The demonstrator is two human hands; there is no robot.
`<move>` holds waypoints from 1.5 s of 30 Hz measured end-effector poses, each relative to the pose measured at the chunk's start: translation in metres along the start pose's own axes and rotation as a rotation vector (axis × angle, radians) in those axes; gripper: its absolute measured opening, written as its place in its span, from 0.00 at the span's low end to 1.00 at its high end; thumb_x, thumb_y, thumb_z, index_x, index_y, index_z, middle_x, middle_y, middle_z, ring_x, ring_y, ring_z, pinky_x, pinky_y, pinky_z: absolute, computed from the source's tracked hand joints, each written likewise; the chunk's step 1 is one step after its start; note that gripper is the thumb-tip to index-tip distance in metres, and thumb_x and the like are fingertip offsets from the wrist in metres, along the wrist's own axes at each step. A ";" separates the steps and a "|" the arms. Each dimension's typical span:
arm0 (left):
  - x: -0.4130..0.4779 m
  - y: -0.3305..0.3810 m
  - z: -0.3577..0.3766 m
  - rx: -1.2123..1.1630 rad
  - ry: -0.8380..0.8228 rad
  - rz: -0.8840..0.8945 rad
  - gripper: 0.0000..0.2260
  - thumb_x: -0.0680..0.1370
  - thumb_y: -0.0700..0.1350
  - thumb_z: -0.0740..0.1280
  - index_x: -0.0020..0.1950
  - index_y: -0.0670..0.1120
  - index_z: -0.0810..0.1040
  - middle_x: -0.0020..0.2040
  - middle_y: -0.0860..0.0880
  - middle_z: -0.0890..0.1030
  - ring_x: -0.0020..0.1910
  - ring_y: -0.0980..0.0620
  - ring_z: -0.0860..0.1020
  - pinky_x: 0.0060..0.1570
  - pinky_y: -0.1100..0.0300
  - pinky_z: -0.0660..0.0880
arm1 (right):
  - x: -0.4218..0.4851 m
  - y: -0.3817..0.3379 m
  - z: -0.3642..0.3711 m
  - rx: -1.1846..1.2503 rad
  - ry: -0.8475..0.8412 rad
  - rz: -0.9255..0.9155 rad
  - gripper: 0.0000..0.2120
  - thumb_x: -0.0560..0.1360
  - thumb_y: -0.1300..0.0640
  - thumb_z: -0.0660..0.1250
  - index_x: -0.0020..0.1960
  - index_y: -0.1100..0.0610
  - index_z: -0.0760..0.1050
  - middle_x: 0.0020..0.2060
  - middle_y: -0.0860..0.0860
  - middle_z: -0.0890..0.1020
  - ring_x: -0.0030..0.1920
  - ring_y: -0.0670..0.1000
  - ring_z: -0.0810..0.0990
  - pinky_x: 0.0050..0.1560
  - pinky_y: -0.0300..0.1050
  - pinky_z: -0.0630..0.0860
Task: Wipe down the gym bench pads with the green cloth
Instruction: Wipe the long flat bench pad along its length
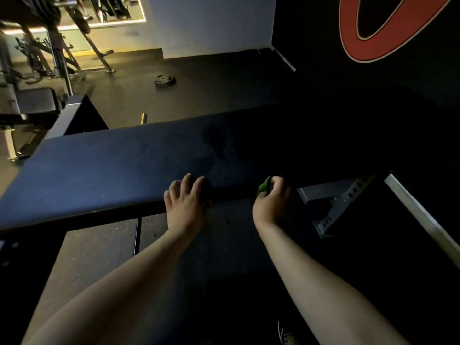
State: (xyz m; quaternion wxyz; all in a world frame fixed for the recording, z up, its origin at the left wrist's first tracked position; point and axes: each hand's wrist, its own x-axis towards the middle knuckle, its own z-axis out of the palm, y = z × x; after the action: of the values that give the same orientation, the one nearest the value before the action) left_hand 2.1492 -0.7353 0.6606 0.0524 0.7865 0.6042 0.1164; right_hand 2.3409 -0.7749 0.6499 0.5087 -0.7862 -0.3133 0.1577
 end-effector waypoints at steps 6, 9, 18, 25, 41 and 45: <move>-0.011 -0.056 -0.009 0.005 0.027 0.007 0.30 0.80 0.54 0.66 0.80 0.54 0.59 0.80 0.48 0.59 0.76 0.41 0.57 0.74 0.44 0.59 | -0.062 -0.009 0.059 0.084 -0.150 -0.017 0.16 0.77 0.70 0.62 0.59 0.54 0.71 0.66 0.53 0.66 0.62 0.49 0.73 0.58 0.44 0.77; -0.011 -0.063 -0.007 -0.002 0.026 0.030 0.29 0.81 0.51 0.66 0.80 0.53 0.60 0.79 0.47 0.61 0.76 0.41 0.59 0.74 0.43 0.62 | -0.076 -0.008 0.072 0.019 -0.200 -0.051 0.15 0.77 0.69 0.63 0.57 0.53 0.72 0.70 0.56 0.64 0.64 0.53 0.73 0.60 0.47 0.78; -0.010 -0.060 -0.009 -0.066 0.020 -0.007 0.30 0.78 0.53 0.68 0.78 0.55 0.61 0.78 0.48 0.61 0.76 0.42 0.58 0.74 0.46 0.59 | -0.053 -0.050 0.066 -0.195 -0.187 -0.596 0.18 0.72 0.65 0.64 0.60 0.55 0.79 0.55 0.59 0.74 0.52 0.62 0.76 0.54 0.54 0.75; -0.007 -0.054 0.000 -0.123 0.021 -0.078 0.29 0.77 0.54 0.68 0.77 0.55 0.62 0.78 0.49 0.60 0.77 0.42 0.54 0.77 0.46 0.52 | 0.061 -0.035 0.036 -0.526 -0.138 -0.327 0.20 0.79 0.59 0.58 0.69 0.56 0.76 0.65 0.60 0.75 0.68 0.62 0.67 0.72 0.55 0.61; -0.009 -0.050 -0.002 -0.118 0.004 -0.095 0.31 0.78 0.53 0.66 0.79 0.54 0.59 0.80 0.48 0.57 0.78 0.43 0.51 0.77 0.48 0.50 | 0.000 -0.038 0.050 -0.549 -0.302 -0.905 0.20 0.73 0.68 0.60 0.60 0.58 0.82 0.53 0.61 0.79 0.56 0.65 0.76 0.55 0.56 0.75; -0.009 -0.048 0.001 -0.121 0.024 -0.098 0.30 0.78 0.52 0.67 0.78 0.53 0.61 0.79 0.46 0.58 0.77 0.42 0.52 0.76 0.47 0.51 | 0.033 -0.013 0.015 -0.598 -0.081 -0.543 0.26 0.72 0.72 0.64 0.68 0.57 0.76 0.61 0.60 0.74 0.63 0.63 0.68 0.60 0.55 0.72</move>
State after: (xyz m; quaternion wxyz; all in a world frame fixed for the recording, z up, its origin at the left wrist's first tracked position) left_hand 2.1023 -0.7317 0.6476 0.0981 0.7499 0.6345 0.1595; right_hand 2.3532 -0.7391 0.6580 0.2681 -0.7813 -0.5614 -0.0496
